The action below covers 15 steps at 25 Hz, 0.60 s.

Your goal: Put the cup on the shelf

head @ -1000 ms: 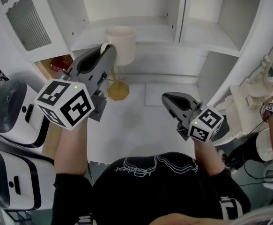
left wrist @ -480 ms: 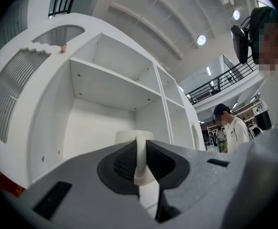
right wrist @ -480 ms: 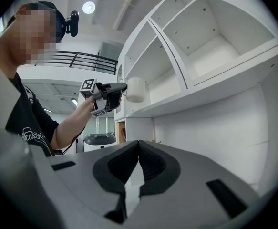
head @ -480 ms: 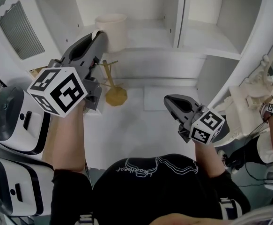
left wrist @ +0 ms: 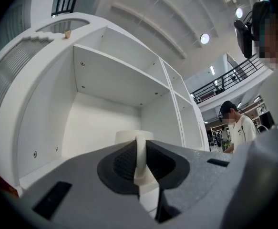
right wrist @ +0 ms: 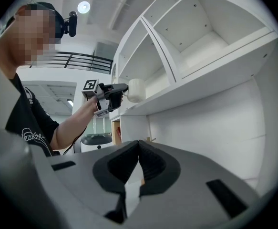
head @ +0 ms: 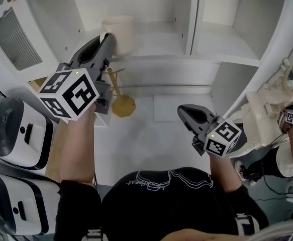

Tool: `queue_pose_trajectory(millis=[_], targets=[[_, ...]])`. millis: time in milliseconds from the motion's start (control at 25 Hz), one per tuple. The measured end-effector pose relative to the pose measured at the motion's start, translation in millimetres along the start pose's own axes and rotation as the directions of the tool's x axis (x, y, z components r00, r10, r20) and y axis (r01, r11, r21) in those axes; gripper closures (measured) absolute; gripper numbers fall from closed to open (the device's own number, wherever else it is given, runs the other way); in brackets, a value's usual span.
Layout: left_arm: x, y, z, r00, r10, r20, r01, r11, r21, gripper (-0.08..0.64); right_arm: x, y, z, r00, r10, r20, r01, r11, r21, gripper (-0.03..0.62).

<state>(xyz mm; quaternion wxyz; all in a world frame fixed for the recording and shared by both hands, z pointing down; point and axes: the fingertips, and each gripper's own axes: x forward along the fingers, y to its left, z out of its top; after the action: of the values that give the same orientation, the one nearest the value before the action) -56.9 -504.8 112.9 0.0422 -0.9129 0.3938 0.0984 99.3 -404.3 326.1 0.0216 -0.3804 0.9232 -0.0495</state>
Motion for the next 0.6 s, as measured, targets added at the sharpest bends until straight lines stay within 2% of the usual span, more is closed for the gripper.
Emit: queue_pose_trajectory(millis=[480,600], targets=[[23,5,-23,0.999,0.025,-0.046,-0.025,1.000,-0.009,0.518,3,-7,-12,1.000,-0.004,-0.010,0.004,0.999,0.035,0.588],[30,8,-29,0.995,0.051,-0.087,-0.050,0.999,0.010,0.518,4,-8,-14,1.000,-0.003,-0.018,0.004,0.999,0.041,0.588]])
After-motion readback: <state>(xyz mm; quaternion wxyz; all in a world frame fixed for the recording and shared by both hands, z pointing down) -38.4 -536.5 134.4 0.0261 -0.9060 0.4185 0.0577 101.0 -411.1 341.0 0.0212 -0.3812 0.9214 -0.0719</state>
